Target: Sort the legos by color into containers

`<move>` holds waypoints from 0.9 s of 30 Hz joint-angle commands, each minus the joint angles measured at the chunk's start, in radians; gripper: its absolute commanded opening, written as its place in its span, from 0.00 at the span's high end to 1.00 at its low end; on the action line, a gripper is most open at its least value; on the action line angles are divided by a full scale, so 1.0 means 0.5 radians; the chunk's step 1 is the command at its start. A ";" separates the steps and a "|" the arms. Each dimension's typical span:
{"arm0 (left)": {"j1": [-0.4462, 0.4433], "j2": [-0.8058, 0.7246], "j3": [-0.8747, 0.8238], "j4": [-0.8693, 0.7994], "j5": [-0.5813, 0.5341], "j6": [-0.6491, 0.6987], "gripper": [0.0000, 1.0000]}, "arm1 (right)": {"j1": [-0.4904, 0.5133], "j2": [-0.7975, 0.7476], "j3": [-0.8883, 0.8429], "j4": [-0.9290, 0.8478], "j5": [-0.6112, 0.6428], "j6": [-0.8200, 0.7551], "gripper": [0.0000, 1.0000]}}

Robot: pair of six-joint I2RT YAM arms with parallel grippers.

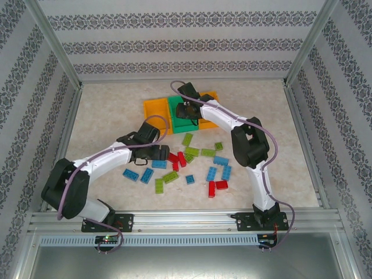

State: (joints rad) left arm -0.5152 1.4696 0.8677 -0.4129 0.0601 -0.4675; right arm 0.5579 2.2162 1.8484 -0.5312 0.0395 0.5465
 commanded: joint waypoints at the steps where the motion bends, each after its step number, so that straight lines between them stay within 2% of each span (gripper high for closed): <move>1: 0.023 0.089 0.094 -0.067 0.067 -0.054 0.13 | -0.014 0.036 0.033 -0.051 0.037 -0.011 0.52; 5: 0.066 0.173 0.136 -0.085 0.084 -0.065 0.18 | -0.009 0.000 -0.014 -0.028 0.009 -0.012 0.43; 11: 0.119 0.209 0.138 -0.073 0.092 -0.099 0.21 | -0.001 -0.104 -0.091 0.000 -0.002 -0.038 0.34; 18: 0.150 0.289 0.179 -0.073 0.074 -0.104 0.25 | 0.026 -0.367 -0.321 0.158 -0.004 -0.065 0.33; 27: 0.157 0.350 0.229 -0.046 0.042 -0.148 0.29 | -0.023 -0.600 -0.640 0.197 0.295 -0.234 0.35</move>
State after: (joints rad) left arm -0.4492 1.6264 0.9489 -0.4202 0.0971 -0.5182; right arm 0.5583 1.9373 1.5719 -0.4461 0.1093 0.4763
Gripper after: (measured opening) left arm 0.716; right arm 0.658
